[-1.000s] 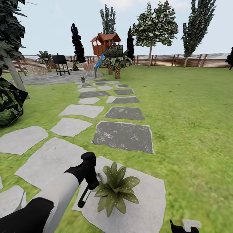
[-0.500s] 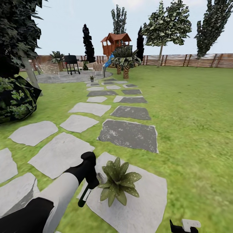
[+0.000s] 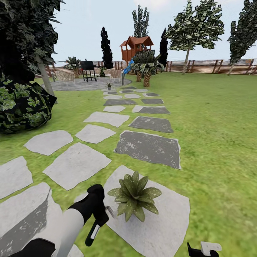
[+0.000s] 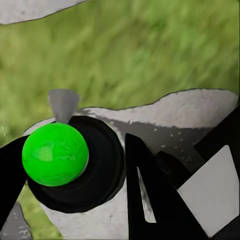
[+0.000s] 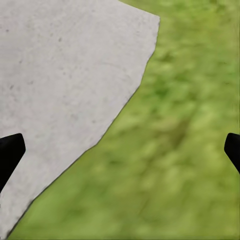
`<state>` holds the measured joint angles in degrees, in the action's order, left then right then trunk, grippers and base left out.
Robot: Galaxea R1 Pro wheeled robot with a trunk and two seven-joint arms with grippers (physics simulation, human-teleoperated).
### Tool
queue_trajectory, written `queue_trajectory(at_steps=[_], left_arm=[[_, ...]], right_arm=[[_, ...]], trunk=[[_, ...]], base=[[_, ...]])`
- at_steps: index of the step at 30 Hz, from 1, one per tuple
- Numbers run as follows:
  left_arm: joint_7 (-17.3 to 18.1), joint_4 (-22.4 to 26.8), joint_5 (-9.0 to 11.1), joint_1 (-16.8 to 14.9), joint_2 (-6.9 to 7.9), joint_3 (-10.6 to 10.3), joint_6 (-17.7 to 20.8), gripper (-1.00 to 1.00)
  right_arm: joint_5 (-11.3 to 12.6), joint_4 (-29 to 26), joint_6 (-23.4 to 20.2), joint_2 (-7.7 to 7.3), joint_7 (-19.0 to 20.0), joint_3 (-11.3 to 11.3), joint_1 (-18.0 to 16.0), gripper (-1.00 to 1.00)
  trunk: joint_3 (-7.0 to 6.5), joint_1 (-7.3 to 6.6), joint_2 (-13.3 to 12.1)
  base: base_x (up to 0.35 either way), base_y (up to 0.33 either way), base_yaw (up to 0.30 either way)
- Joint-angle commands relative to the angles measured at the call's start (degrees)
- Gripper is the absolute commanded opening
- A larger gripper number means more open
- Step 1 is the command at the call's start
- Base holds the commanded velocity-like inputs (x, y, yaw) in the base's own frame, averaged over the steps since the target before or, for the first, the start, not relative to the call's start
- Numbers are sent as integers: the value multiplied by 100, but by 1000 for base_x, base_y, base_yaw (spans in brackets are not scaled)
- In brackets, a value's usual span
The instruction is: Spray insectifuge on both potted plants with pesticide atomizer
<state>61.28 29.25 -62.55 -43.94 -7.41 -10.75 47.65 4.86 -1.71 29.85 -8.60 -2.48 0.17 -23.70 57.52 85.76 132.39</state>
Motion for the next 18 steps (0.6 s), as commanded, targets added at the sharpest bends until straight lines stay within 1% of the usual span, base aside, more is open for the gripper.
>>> queue_trajectory(at_steps=[1, 2, 4, 9, 11, 12, 15, 18], left_arm=[[-186, 2, 23, 51, -1, -11, 27, -100], [-311, -7, 56, 78, 0, -11, 22, -100], [-411, -28, 124, 103, -3, -14, 8, -100], [-455, 30, 181, 163, -1, -10, 1, -100], [-458, 48, 214, 166, -48, -5, 0, -100], [-459, 68, 297, 166, -59, -3, -1, -100], [-459, 213, 586, 166, -19, 5, -2, -100], [-459, 256, 675, 166, 4, -5, -7, -100]], right_arm=[[50, 4, 21, 4, 18, 9, -3, 100], [50, 4, 21, 5, 19, 9, -3, 100], [50, 4, 21, 7, 20, 10, -3, 100], [50, 1, 21, 7, 20, 10, -3, 100], [50, 3, 21, 7, 20, 10, -3, 100], [50, 4, 21, 7, 17, 5, -3, 100], [44, 4, 21, 0, 12, 2, -3, 100], [42, 4, 21, -1, 11, 6, -3, 100]], trunk=[[5, -1, 2], [5, -1, 2], [5, -1, 2], [5, -1, 2], [5, -1, 2], [5, -1, 2], [5, -1, 2], [5, -1, 2]], base=[[0, 0, 0], [0, 0, 0], [0, 0, 0], [0, 0, 0], [0, 0, 0], [0, 0, 0], [0, 0, 0], [0, 0, 0]])
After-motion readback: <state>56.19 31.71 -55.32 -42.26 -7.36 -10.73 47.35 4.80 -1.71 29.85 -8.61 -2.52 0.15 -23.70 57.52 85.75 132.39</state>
